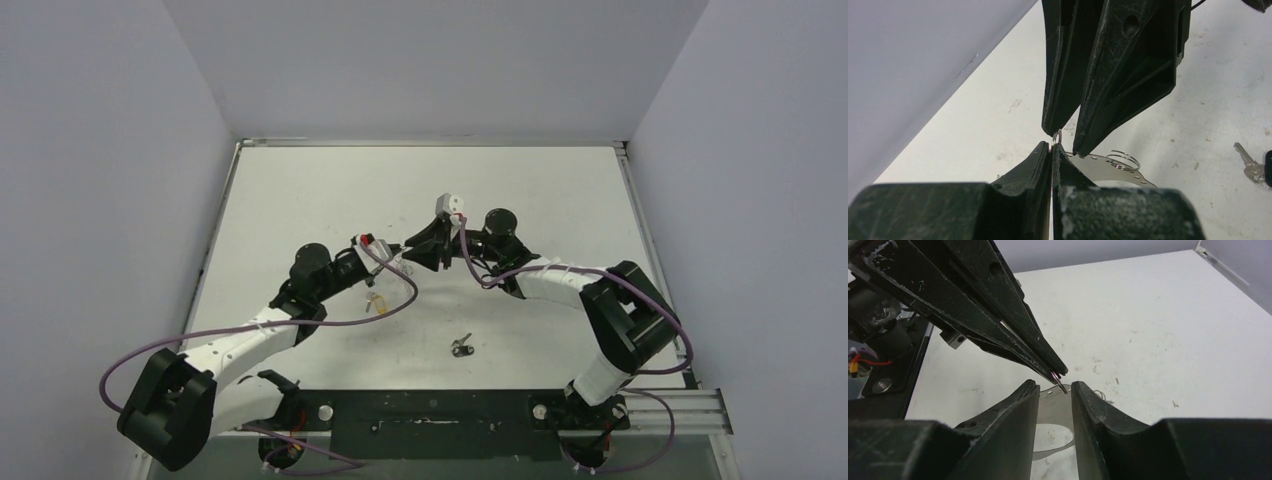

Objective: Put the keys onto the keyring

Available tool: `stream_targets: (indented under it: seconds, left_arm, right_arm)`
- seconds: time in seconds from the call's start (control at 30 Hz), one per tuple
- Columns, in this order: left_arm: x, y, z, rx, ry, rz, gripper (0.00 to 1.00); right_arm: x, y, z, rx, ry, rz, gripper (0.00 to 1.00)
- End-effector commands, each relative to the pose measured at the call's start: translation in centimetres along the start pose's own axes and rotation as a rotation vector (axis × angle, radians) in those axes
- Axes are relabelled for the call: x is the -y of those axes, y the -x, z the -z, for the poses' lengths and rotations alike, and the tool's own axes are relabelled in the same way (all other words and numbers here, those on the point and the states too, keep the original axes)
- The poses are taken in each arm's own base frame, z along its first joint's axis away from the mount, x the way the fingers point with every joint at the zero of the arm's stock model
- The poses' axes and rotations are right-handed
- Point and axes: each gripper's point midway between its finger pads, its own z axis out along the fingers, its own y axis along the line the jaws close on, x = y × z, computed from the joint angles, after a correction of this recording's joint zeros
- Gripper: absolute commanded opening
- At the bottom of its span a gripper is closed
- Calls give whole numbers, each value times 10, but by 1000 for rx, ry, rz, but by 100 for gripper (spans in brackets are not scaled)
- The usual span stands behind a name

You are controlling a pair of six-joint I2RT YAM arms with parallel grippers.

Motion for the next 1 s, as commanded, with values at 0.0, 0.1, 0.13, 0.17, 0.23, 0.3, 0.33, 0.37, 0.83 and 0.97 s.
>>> stream_targets:
  seconds: [0.0, 0.1, 0.13, 0.17, 0.23, 0.3, 0.33, 0.37, 0.83, 0.97]
  left_arm:
    - [-1, 10, -6, 4, -45, -51, 0]
    - [2, 10, -9, 8, -67, -56, 0]
    - [2, 10, -9, 10, -74, -60, 0]
    - [3, 11, -10, 13, -80, -61, 0]
    - [5, 13, -11, 18, -98, -64, 0]
    - [7, 13, -13, 19, -112, -65, 0]
    - [8, 13, -13, 20, -119, -66, 0]
    - [9, 15, -14, 25, -130, -69, 0]
    - [24, 16, -13, 23, -227, -96, 0]
    - [26, 16, -13, 24, -236, -96, 0]
  right_arm:
    - [-1, -4, 8, -66, -3, 97, 33]
    - [2, -18, 18, -160, -45, 116, 41]
    - [4, -20, 22, -185, -61, 129, 43]
    - [5, -21, 25, -202, -77, 146, 46]
    - [7, -21, 30, -229, -101, 165, 54]
    - [6, -20, 33, -238, -107, 179, 57]
    - [5, -19, 33, -239, -104, 184, 59]
    - [4, -19, 33, -242, -101, 190, 60]
    - [-1, -9, 28, -309, -8, 358, 59]
    - [-5, -1, 26, -300, 21, 396, 54]
